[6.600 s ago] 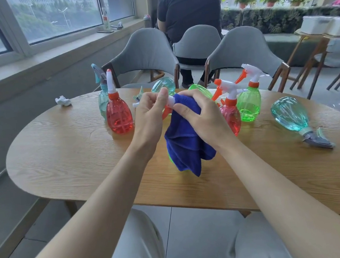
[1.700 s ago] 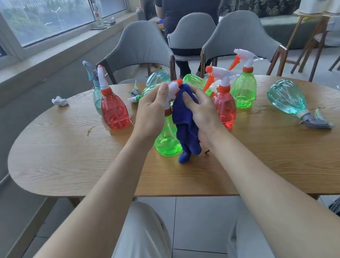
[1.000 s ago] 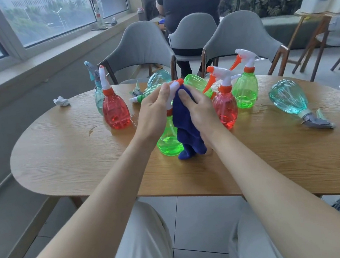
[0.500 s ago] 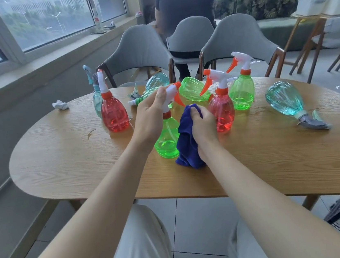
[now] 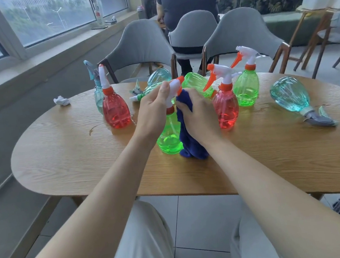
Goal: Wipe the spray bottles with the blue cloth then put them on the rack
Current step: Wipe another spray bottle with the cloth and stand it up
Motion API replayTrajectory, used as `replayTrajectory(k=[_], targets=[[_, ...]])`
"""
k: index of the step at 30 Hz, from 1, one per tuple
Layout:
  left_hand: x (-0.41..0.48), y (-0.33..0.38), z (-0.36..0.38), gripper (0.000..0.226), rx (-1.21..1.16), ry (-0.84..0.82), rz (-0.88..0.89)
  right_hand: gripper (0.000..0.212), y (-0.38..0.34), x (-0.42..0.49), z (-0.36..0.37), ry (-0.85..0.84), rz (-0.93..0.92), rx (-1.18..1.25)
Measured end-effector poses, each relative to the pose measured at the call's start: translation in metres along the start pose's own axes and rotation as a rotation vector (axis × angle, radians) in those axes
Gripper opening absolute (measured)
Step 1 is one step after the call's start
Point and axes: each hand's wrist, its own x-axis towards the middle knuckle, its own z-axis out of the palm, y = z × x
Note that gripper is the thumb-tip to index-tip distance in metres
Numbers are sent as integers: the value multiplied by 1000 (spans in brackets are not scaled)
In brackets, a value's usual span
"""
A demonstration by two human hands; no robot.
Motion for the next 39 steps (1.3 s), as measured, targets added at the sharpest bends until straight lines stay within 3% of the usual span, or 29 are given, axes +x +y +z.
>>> replayTrajectory(k=[2,6,12,15,18,20,23,26,29,32,39], targets=[[1,0,0,40,27,16,7,11,3,0,1,14,-9,-158],[1,-5,3,38,27,36,51,18,20,-11,-1,4,158,-355],[1,-9,10,34,-34,103,75,25,4,-19,-4,540,-213,-471],[-5,-12,6,36,-2,118,34,25,3,-17,-7,601,-309,-347],[-11,-18,0,42,19,92,-62,27,6,-14,-9,425,-271,-112],[-14,-26,-3,48,42,56,-112,33,4,-14,-7,233,-95,109],[-15,-32,-2,41,59,32,-159,39,2,-17,-2,134,93,309],[-12,-30,2,52,17,59,-166,41,4,-23,0,93,90,267],[-8,-29,8,64,-50,147,-212,35,3,-36,2,-32,-100,142],[-7,-29,12,75,-157,232,-294,43,3,-44,2,-105,-256,5],[-16,-23,22,74,-241,249,-348,46,8,-27,-4,-150,222,57]])
